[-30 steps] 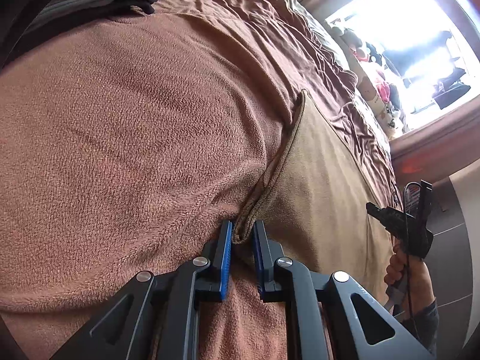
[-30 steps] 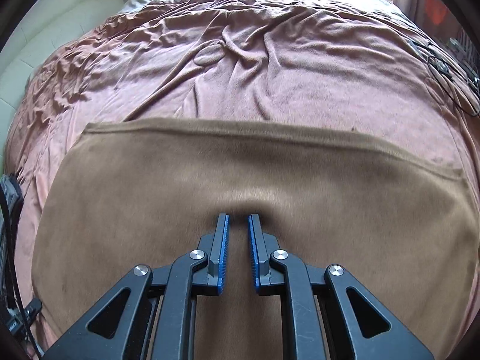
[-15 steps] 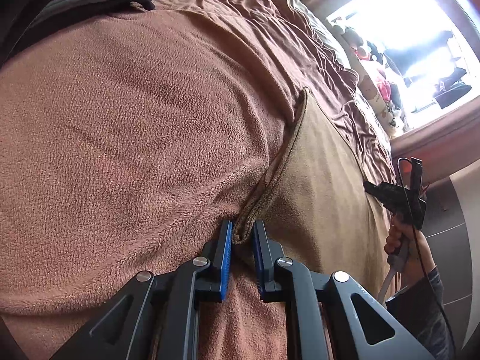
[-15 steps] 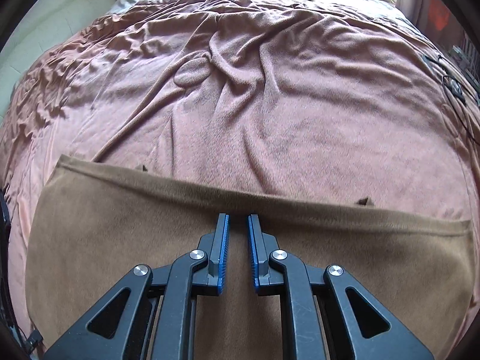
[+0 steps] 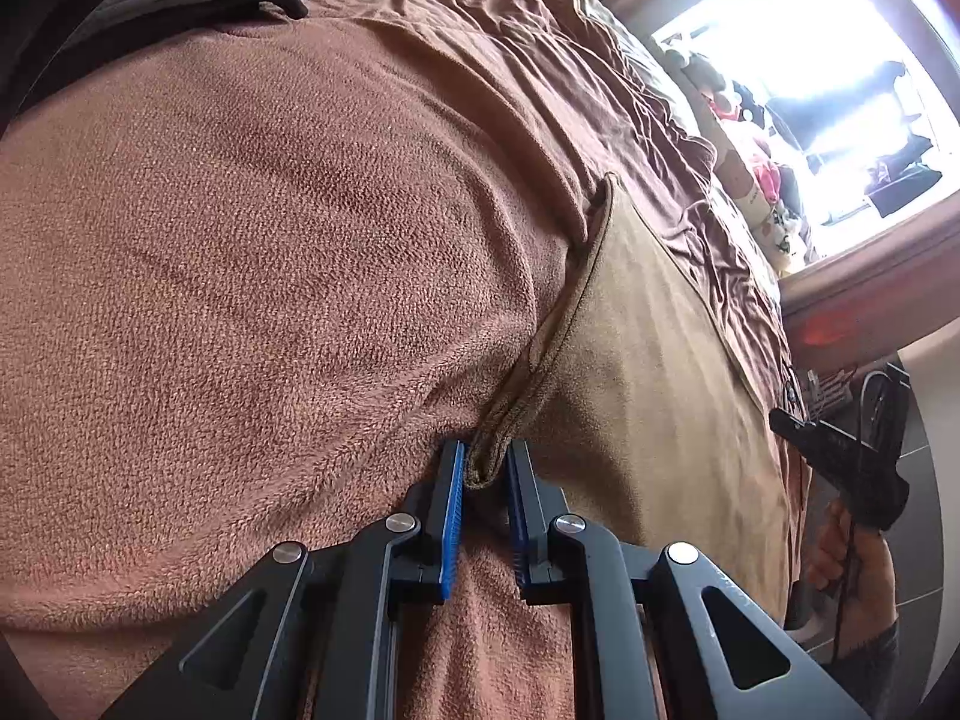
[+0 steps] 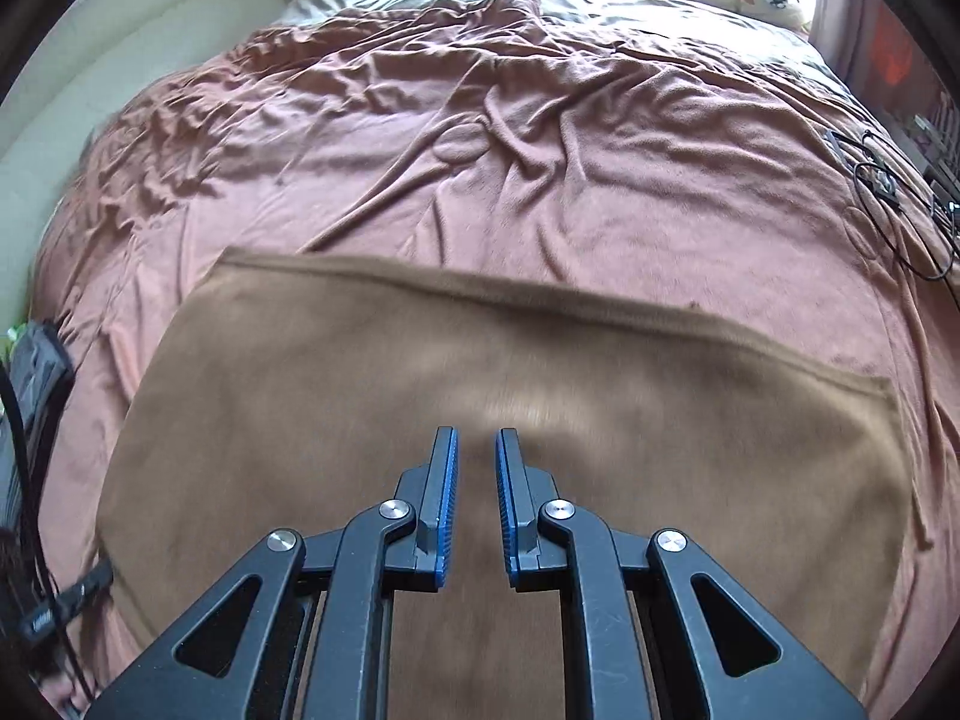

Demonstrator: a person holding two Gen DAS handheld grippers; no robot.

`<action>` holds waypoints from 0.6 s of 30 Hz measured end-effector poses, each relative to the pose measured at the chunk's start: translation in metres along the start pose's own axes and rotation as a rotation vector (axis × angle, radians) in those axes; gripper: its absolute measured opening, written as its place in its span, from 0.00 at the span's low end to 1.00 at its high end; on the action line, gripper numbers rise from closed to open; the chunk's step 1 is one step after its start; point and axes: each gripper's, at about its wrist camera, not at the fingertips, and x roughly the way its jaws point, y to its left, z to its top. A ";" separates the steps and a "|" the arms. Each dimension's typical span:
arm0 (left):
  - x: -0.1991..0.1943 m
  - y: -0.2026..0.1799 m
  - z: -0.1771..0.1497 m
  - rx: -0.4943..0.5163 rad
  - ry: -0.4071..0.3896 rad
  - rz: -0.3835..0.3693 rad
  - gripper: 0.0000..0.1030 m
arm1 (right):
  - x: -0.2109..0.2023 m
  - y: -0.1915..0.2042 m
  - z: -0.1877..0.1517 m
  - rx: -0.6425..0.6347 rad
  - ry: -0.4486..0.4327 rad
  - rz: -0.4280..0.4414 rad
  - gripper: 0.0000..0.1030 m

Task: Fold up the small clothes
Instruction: 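Close both grippers on the edge of the folded tan shirt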

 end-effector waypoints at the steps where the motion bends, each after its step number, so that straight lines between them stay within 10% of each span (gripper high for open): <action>1: 0.000 0.000 0.000 0.000 0.001 0.001 0.13 | -0.007 0.001 -0.008 0.004 -0.004 0.025 0.09; 18: -0.001 0.004 -0.001 -0.032 0.021 -0.060 0.27 | -0.053 0.005 -0.122 0.109 -0.078 0.111 0.10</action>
